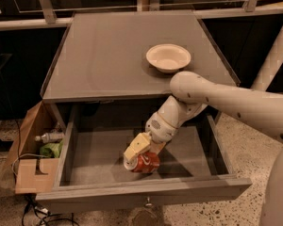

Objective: Place coke can into top drawer

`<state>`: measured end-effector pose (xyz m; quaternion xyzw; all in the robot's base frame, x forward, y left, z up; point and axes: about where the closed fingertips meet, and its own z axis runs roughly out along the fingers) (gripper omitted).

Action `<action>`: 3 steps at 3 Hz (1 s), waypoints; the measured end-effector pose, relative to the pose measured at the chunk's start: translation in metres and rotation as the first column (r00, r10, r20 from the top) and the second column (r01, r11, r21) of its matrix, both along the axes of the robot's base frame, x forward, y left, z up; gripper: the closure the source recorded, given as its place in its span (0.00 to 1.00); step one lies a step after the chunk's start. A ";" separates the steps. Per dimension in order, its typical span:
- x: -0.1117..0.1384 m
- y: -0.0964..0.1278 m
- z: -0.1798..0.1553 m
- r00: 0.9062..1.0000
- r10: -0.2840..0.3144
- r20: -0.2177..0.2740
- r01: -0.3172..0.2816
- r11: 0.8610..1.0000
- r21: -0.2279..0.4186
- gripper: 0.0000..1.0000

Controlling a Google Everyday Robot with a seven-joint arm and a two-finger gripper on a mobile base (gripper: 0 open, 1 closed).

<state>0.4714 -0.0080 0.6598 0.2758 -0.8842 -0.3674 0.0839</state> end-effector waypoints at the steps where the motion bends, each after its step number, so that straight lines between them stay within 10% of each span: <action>1: -0.002 -0.005 -0.003 0.999 -0.041 -0.005 0.041 0.999 -0.009 1.00; 2: -0.011 -0.015 -0.002 0.986 -0.158 0.047 0.162 0.982 -0.098 1.00; 3: -0.015 -0.023 0.001 0.945 -0.304 0.121 0.322 0.929 -0.183 1.00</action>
Offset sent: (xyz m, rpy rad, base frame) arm -0.0161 -0.0359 0.0052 -0.2699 -0.1413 -0.4406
